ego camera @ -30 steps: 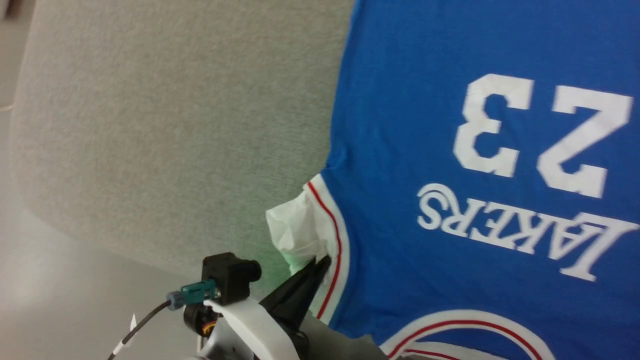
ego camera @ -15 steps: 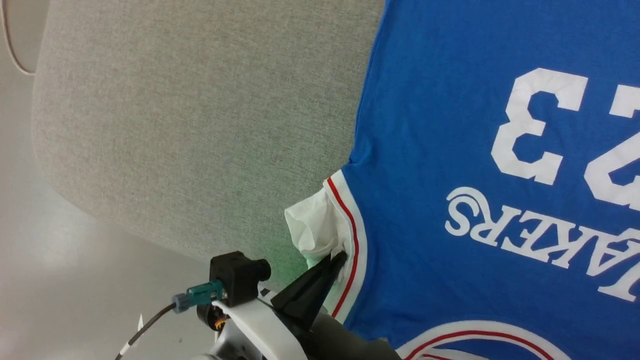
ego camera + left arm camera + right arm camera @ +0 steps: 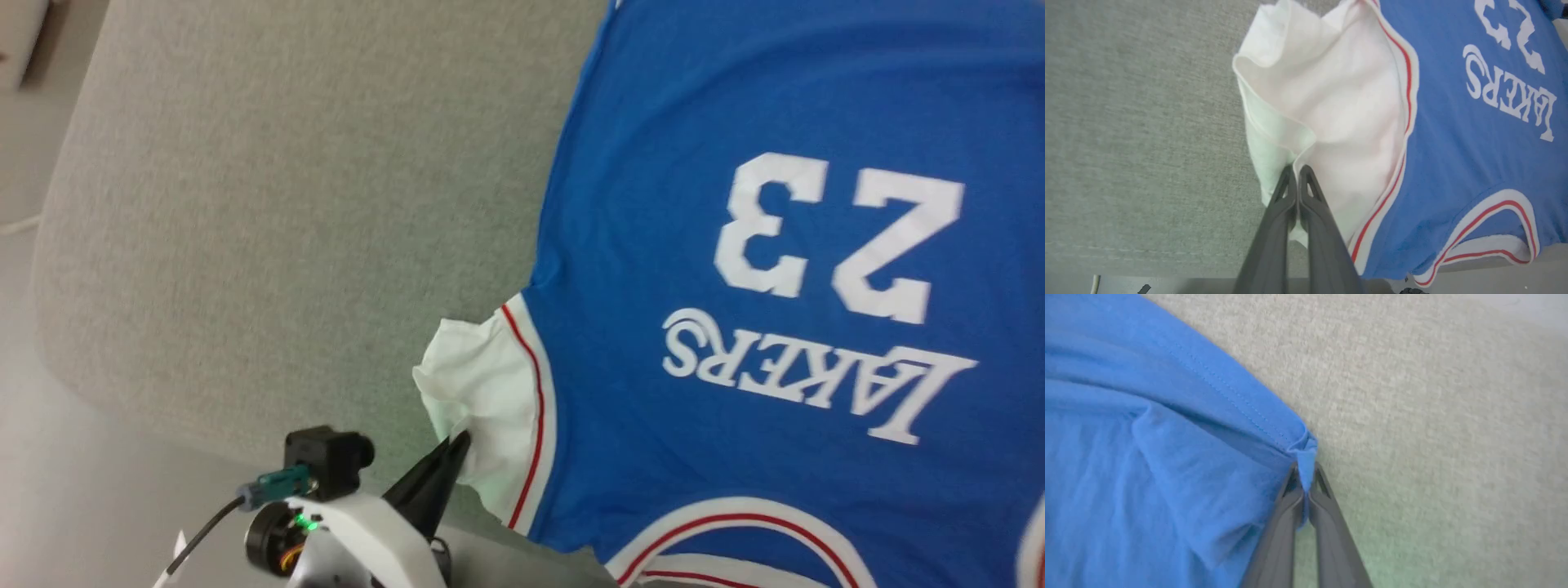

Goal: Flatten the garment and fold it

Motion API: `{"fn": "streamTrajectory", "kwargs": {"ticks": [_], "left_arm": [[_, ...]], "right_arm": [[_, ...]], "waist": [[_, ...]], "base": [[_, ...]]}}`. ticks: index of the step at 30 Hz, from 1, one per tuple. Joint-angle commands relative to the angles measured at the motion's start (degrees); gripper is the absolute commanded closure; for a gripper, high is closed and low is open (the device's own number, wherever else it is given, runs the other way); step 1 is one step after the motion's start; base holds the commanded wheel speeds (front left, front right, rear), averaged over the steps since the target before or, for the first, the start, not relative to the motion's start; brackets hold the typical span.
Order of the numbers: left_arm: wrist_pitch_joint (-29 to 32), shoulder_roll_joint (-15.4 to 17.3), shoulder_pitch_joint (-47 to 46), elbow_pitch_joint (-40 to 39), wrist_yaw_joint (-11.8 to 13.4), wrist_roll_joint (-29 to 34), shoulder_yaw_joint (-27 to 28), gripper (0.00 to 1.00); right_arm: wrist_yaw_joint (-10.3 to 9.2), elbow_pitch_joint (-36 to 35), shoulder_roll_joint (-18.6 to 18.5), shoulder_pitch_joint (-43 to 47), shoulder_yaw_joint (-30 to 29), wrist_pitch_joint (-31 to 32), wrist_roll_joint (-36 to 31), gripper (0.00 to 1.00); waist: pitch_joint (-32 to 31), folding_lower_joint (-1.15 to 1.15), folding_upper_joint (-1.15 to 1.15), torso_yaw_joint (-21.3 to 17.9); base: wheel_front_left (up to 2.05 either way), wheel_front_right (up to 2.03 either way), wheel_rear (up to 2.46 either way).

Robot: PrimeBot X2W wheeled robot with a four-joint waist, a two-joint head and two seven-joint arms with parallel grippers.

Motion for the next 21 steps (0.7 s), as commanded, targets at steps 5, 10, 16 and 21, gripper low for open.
{"fn": "streamTrajectory", "kwargs": {"ticks": [5,10,16,21], "left_arm": [[-0.82,0.78,3.78,1.1,1.85,-1.22,1.8,1.0],[-1.97,1.09,6.38,0.88,3.59,-1.86,3.45,1.0],[-3.42,1.07,8.61,0.77,5.28,-2.19,4.9,1.0],[-4.3,0.56,9.27,0.77,5.91,-2.5,5.38,1.0]], "right_arm": [[-0.12,-4.22,0.05,15.6,-0.73,-1.86,4.33,1.0],[-0.12,-12.03,0.42,25.09,-4.26,-1.1,5.65,1.0],[-0.12,-23.27,3.74,37.46,-11.62,4.13,5.77,1.0],[-0.12,-30.61,8.33,45.48,-17.86,7.59,4.31,1.0]], "waist": [[-15.01,-0.01,0.0,-9.97],[-19.27,-0.01,0.0,-12.79],[-22.58,-0.01,0.0,-14.68],[-23.08,-0.01,0.0,-15.19]], "base": [[0.0,0.0,0.0],[0.0,0.0,0.0],[0.0,0.0,0.0],[0.0,0.0,0.0]]}}
